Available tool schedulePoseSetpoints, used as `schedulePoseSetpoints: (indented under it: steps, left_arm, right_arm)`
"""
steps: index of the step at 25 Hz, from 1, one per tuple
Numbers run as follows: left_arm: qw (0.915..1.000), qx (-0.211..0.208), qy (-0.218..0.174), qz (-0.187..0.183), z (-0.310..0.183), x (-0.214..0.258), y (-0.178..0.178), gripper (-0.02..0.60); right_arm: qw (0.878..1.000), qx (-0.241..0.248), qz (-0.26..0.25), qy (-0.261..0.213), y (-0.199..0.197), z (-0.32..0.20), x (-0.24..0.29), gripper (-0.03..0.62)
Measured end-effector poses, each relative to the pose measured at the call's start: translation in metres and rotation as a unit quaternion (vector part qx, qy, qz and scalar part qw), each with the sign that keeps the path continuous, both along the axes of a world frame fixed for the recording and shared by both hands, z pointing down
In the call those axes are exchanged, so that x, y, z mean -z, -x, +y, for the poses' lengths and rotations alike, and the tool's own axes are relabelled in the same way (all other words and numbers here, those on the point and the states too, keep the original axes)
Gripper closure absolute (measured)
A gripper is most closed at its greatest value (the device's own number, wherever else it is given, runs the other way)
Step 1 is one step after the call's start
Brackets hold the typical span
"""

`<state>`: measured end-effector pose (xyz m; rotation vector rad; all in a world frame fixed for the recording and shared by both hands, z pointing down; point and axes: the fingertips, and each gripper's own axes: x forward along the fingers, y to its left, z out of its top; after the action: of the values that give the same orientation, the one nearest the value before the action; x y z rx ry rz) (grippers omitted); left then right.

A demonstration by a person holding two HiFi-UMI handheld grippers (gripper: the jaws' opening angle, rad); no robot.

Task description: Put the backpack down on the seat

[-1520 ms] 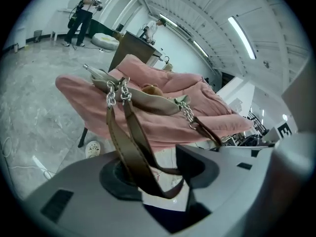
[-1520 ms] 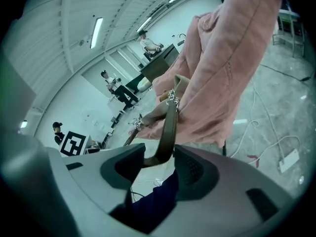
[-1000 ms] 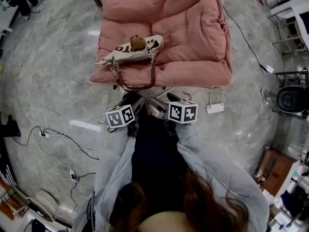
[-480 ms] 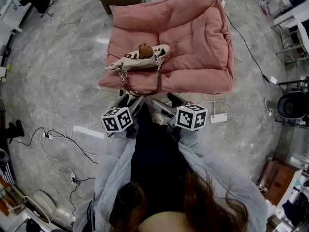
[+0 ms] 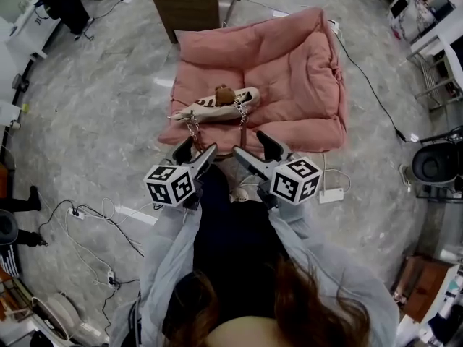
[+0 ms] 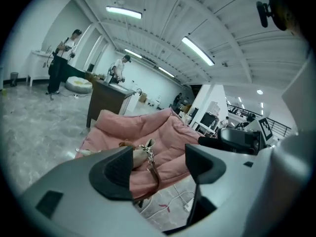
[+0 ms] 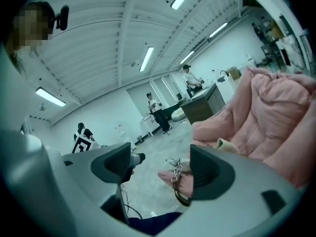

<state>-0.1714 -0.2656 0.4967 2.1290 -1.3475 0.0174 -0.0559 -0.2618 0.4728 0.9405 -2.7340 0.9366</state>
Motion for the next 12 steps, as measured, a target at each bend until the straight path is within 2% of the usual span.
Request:
schedulePoseSetpoints:
  steps: [4, 7, 9, 12]
  left_arm:
    - [0.9975, 0.004, -0.07, -0.014, -0.007, 0.049, 0.007, 0.247]
    - [0.9914, 0.035, -0.12, -0.038, -0.013, 0.082, 0.02, 0.377]
    - [0.985, 0.051, -0.151, -0.066, -0.016, 0.098, 0.025, 0.423]
    - [0.9777, 0.05, -0.182, -0.093, -0.016, 0.112, 0.023, 0.474]
  right_arm:
    - [0.998, -0.019, -0.002, -0.06, -0.008, -0.012, 0.034, 0.285]
    - [0.994, -0.04, -0.006, -0.1, -0.019, -0.024, 0.056, 0.363]
    - [0.991, -0.055, -0.001, -0.123, -0.027, -0.031, 0.067, 0.404]
    - [0.984, -0.08, 0.02, -0.157, -0.039, -0.037, 0.078, 0.464]
